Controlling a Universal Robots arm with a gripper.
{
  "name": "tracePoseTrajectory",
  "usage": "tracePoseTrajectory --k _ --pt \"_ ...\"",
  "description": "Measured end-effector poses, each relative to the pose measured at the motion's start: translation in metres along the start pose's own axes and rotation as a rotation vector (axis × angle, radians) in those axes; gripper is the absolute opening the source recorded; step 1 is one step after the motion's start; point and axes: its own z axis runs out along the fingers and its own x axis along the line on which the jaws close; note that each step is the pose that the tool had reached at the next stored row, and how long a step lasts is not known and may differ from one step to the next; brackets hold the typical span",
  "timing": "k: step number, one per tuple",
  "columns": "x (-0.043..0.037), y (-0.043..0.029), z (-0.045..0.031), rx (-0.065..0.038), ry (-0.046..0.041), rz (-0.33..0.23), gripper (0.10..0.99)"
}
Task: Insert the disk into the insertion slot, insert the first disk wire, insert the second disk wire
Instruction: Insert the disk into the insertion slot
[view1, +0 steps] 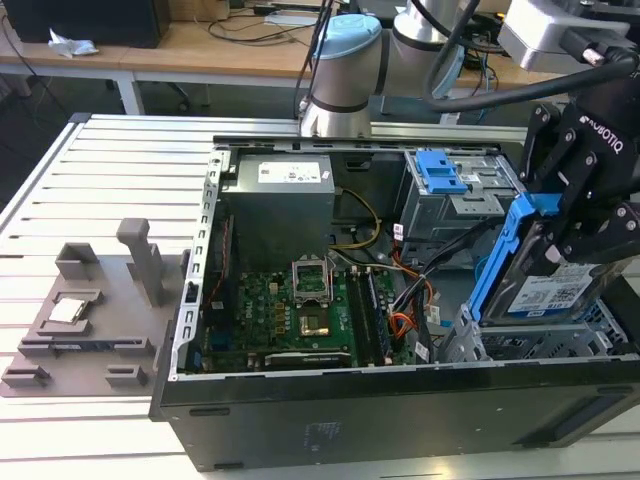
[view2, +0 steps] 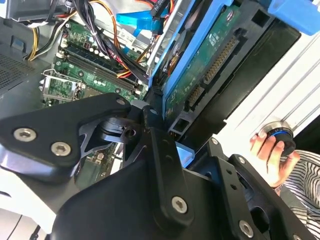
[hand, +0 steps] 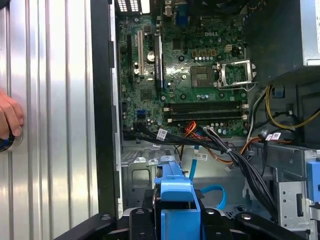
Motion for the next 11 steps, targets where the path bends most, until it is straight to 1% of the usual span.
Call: tracePoseTrajectory --k 1,2,5,10,11 --pt "0.0002 -0.0002 0.0043 0.0 -0.0032 0.0 0.369" --pt "0.0 -0.0002 0.0055 -0.001 -0.0017 0.0 0.369" --pt "0.0 -0.0004 0.0099 -0.001 -0.002 0.0 0.369" --pt "-0.0001 -0.0009 0.0238 -0.004 -0.0018 0.0 0.369" --pt "0.0 -0.0008 0.0242 -0.004 -0.0017 0.0 0.369"
